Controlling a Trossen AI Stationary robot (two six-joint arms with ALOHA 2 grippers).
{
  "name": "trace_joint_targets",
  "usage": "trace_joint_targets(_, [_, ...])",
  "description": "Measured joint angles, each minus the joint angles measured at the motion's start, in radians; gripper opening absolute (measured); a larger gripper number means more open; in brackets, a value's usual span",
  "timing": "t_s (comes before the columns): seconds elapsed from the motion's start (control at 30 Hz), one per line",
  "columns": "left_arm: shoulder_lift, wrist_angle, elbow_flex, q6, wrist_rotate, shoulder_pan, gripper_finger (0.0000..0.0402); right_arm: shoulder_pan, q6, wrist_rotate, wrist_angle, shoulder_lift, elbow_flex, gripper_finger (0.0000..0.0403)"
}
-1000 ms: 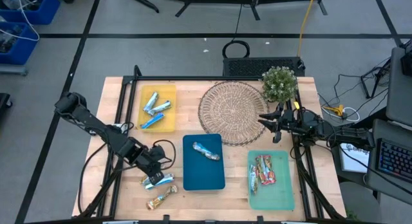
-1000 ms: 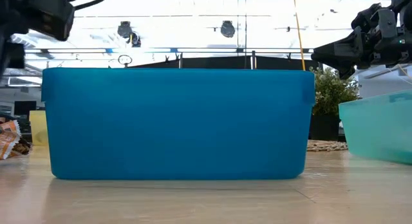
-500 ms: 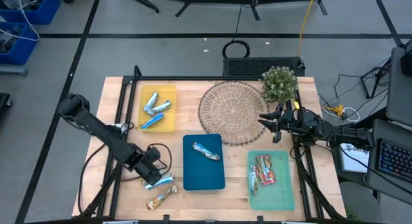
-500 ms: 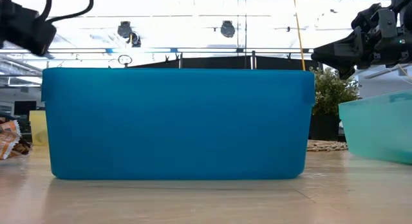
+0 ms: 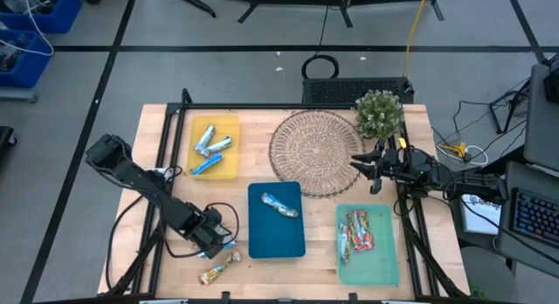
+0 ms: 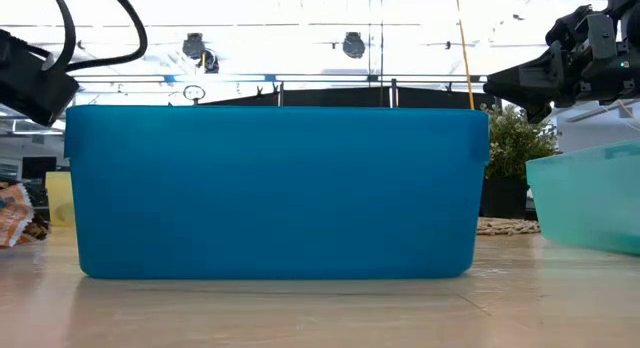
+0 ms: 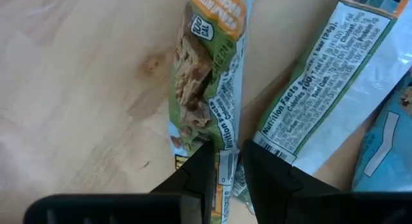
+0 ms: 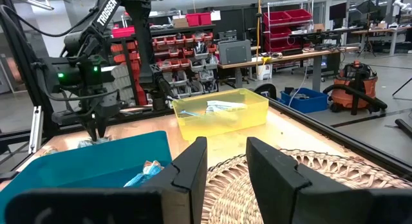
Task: Pick and place Granola Bars by type
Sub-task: Put the yellow granola bar into the blue bin
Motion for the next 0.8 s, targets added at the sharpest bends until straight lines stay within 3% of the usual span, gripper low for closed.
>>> trace_joint_targets(0.23, [0.000,-0.005,0.000,-0.020,-0.013,0.000,0.0088,0.000,0.000,0.000,0.000,0.000,0.000,0.0100])
trace_joint_targets(0.47, [0.000,-0.043,0.000,-0.075,0.050,0.005,0.0088,0.000,0.000,0.000,0.000,0.000,0.000,0.0100])
trace_joint_targets(0.8, [0.000,-0.089,0.000,-0.093,-0.016,0.005,0.0088,0.000,0.000,0.000,0.000,0.000,0.000,0.0100])
